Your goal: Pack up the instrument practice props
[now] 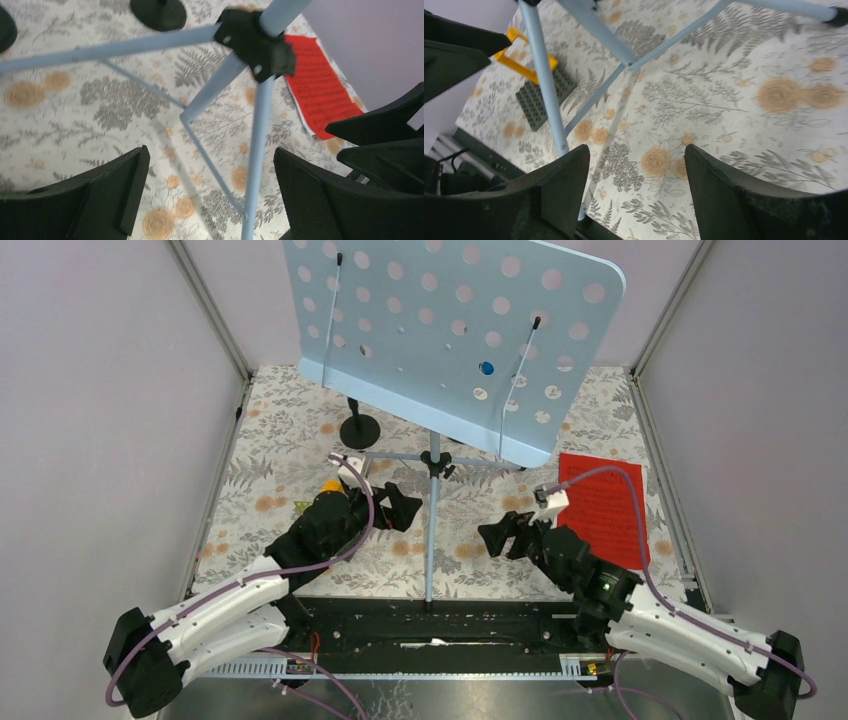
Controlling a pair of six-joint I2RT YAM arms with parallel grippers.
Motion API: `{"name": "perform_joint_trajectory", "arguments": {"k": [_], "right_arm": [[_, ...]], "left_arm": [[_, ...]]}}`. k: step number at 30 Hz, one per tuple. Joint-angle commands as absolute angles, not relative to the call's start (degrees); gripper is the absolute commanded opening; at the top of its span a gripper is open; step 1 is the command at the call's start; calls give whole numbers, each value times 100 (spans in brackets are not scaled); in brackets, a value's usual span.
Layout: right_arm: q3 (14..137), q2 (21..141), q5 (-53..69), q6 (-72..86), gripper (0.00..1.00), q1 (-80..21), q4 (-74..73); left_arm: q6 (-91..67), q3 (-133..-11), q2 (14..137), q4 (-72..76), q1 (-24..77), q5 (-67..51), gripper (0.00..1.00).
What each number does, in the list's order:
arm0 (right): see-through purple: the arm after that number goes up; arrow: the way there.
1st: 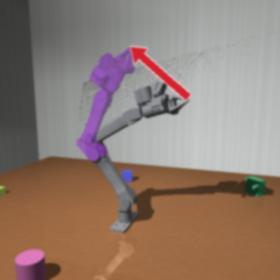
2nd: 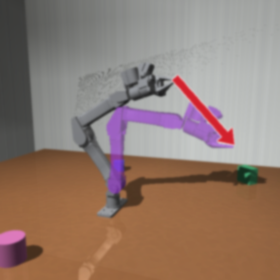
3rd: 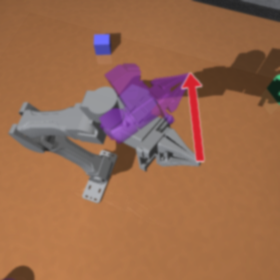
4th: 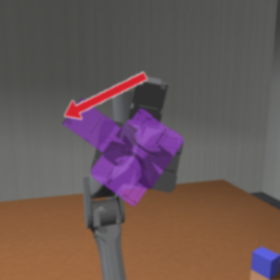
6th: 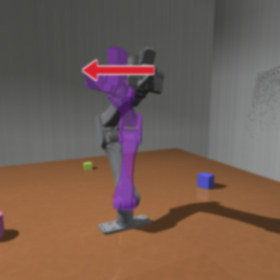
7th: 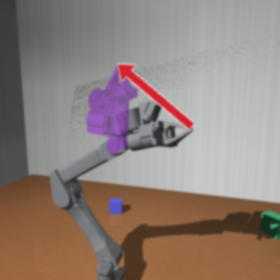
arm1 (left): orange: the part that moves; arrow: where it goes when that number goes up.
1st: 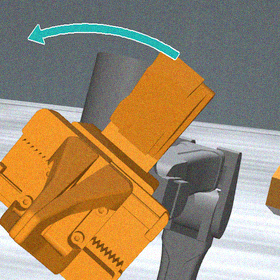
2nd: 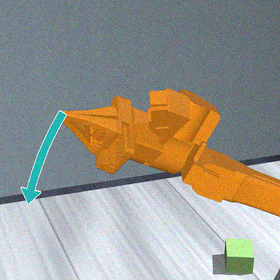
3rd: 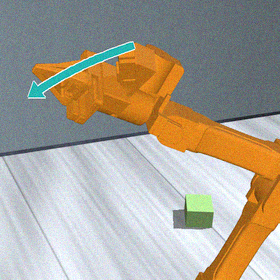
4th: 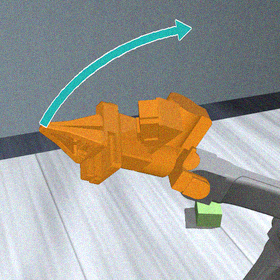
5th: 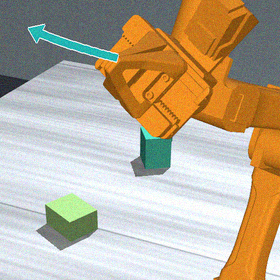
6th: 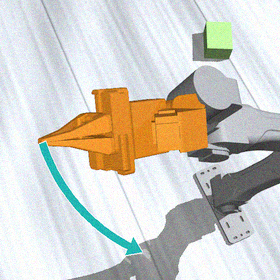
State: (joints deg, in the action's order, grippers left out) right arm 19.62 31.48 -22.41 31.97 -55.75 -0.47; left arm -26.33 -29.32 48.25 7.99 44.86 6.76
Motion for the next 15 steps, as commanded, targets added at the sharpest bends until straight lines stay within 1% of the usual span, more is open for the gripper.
{"name": "perform_joint_trajectory", "arguments": {"k": [1, 3, 6, 10, 12, 15], "right_arm": [[2362, 3866, -1604, 3215, 77, -5599, 926], [2443, 4438, -1505, 3338, 77, -5596, 1337], [2657, 5148, -1512, 3231, 76, -5596, 1800], [3179, 5689, -2380, 2530, 76, -5585, 1539], [3290, 5843, -2288, 2218, 76, -5491, 1573], [3392, 6004, -1733, 2048, 76, -5397, 1581]], "left_arm": [[-3108, -2636, 4565, 531, 4509, 1153, 99], [-3058, -2584, 4508, 483, 4509, 1437, 99], [-2818, -2554, 4505, 612, 4509, 1515, 99], [-2379, -2773, 4822, 612, 4509, 1478, 99], [-2144, -2875, 4993, 614, 4509, 1377, 99], [-1952, -2862, 5167, 866, 4509, 988, 99]]}}
